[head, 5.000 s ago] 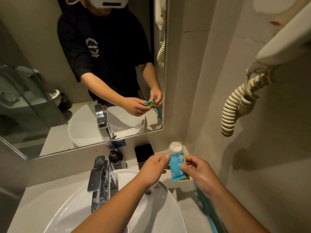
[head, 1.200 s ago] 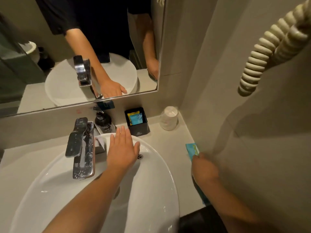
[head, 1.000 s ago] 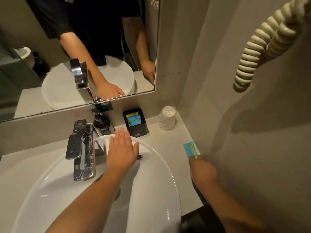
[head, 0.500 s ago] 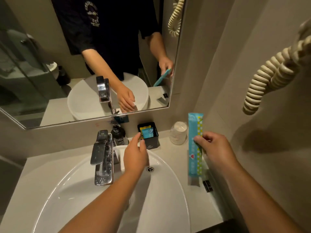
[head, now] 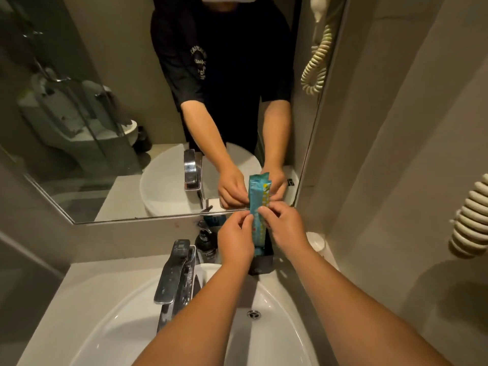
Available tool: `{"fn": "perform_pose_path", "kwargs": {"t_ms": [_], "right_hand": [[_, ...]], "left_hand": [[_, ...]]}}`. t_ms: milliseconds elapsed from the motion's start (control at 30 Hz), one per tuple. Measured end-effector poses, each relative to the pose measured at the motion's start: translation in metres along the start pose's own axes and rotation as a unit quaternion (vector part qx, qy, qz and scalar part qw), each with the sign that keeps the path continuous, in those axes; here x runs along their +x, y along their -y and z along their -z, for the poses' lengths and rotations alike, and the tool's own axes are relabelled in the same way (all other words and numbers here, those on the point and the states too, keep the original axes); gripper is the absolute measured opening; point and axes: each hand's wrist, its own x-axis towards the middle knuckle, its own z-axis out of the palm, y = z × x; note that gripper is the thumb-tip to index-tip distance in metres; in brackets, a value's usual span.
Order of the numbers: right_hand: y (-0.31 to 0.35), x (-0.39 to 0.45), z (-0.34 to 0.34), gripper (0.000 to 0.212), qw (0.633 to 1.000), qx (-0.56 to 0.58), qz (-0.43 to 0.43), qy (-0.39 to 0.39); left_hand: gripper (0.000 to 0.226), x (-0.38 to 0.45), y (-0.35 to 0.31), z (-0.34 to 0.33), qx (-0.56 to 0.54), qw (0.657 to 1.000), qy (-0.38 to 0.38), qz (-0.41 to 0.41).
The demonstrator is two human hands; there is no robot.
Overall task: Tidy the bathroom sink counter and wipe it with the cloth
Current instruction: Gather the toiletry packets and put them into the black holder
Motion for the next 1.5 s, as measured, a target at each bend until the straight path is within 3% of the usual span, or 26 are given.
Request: {"fn": "perform_pose_path", "kwargs": {"t_ms": [133, 233, 400, 533, 700, 767, 833, 900, 967, 1067, 1200, 1367, 1500], "right_hand": [[-0.018, -0.001, -0.010, 0.010, 0.999, -0.032, -0.005, -0.006], [-0.037, -0.006, -0.016, 0.015, 0.997, -0.036, -0.073, -0.012], [-0.058, -0.011, -0.019, 0.029, 0.985, -0.149, -0.081, 0.011], [-0.058, -0.008, -0.022, 0.018, 0.980, -0.184, -0.073, 0.020], [-0.049, -0.012, -0.015, 0.021, 0.985, -0.157, -0.066, 0.015], [-0.042, -0.020, 0.000, 0.026, 0.991, -0.114, -0.071, -0.014], [-0.038, -0.038, 0.024, 0.018, 0.988, -0.115, -0.084, -0.065], [-0.042, -0.067, 0.056, 0.015, 0.974, -0.163, -0.109, -0.115], [-0.056, -0.107, 0.087, 0.021, 0.952, -0.236, -0.146, -0.128], [-0.087, -0.166, 0.114, 0.016, 0.916, -0.325, -0.231, -0.047], [-0.123, -0.210, 0.116, 0.036, 0.861, -0.468, -0.198, 0.013], [-0.125, -0.221, 0.105, 0.044, 0.793, -0.562, -0.226, 0.062], [-0.121, -0.216, 0.109, 0.030, 0.806, -0.537, -0.243, 0.053]], "left_hand": [[0.013, 0.000, 0.022, -0.012, 0.032, 0.998, -0.007, 0.046], [0.014, -0.002, 0.038, -0.016, 0.068, 0.995, 0.000, 0.074], [0.017, -0.002, 0.054, -0.021, 0.153, 0.985, 0.028, 0.069], [0.019, 0.003, 0.060, -0.022, 0.220, 0.974, 0.019, 0.054], [0.023, -0.001, 0.057, -0.018, 0.196, 0.979, 0.019, 0.057], [0.030, -0.009, 0.054, -0.013, 0.190, 0.980, 0.009, 0.049], [0.034, -0.025, 0.055, -0.002, 0.230, 0.973, -0.001, 0.014], [0.040, -0.044, 0.061, 0.011, 0.285, 0.958, 0.020, -0.035], [0.051, -0.062, 0.074, 0.024, 0.354, 0.927, 0.093, -0.080], [0.065, -0.075, 0.099, 0.036, 0.453, 0.862, 0.194, -0.118], [0.074, -0.076, 0.113, 0.036, 0.508, 0.825, 0.204, -0.138], [0.080, -0.077, 0.115, 0.036, 0.496, 0.832, 0.184, -0.168], [0.080, -0.078, 0.115, 0.035, 0.501, 0.828, 0.190, -0.164]]}}
